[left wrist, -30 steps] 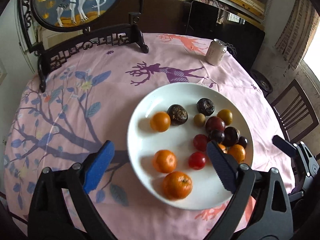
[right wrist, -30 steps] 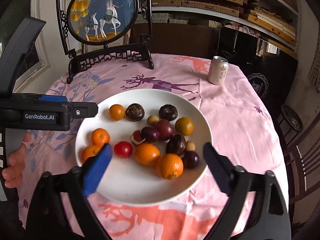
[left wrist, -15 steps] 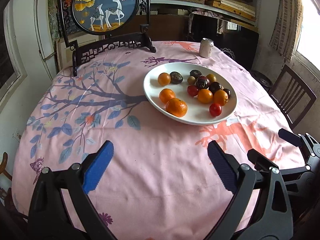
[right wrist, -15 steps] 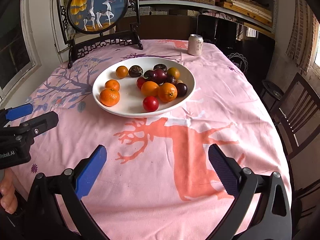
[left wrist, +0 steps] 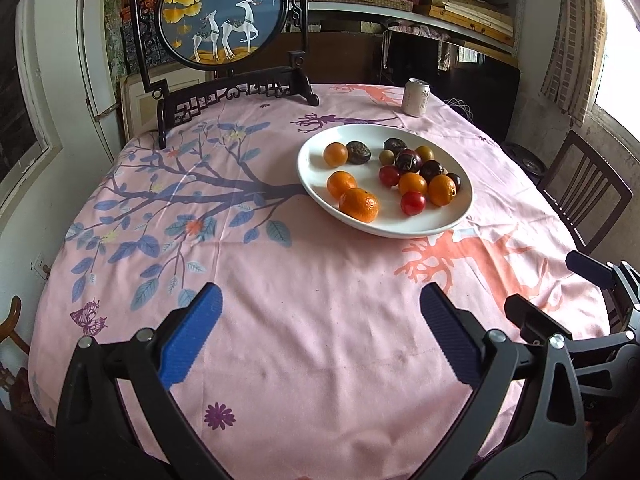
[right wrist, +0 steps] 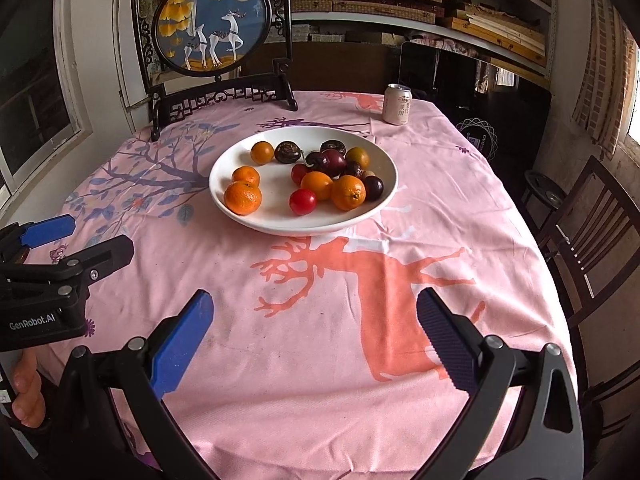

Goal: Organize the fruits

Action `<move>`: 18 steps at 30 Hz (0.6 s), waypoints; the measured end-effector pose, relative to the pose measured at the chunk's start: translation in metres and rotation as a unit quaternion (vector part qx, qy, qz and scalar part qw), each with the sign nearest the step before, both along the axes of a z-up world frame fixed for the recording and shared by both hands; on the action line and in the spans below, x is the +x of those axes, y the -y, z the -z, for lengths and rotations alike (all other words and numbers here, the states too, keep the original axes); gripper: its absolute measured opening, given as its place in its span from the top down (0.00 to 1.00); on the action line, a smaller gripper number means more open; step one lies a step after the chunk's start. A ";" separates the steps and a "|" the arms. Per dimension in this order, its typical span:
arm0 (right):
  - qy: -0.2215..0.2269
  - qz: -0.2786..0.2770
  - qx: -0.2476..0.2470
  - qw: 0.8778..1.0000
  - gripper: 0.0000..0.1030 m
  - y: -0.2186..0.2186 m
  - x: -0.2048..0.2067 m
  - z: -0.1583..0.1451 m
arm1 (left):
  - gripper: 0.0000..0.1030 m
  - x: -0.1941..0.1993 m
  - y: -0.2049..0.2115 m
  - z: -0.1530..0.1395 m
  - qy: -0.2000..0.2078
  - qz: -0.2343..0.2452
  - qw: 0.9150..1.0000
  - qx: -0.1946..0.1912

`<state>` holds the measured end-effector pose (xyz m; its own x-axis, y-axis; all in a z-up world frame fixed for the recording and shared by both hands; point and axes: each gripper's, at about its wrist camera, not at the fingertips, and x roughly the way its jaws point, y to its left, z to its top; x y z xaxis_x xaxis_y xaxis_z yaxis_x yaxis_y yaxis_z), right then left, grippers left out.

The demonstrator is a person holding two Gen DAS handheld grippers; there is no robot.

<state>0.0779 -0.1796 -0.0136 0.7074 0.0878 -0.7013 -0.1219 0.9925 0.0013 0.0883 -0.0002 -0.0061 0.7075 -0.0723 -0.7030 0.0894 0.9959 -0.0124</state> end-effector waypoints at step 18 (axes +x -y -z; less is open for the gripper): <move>0.003 0.002 0.001 1.000 0.01 0.000 -0.002 -0.001 | 0.02 0.003 0.000 0.002 -0.004 -0.004 1.000 0.007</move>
<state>0.0764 -0.1801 -0.0131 0.7113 0.0871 -0.6975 -0.1184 0.9930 0.0033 0.0910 -0.0006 -0.0084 0.7018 -0.0564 -0.7101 0.0807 0.9967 0.0007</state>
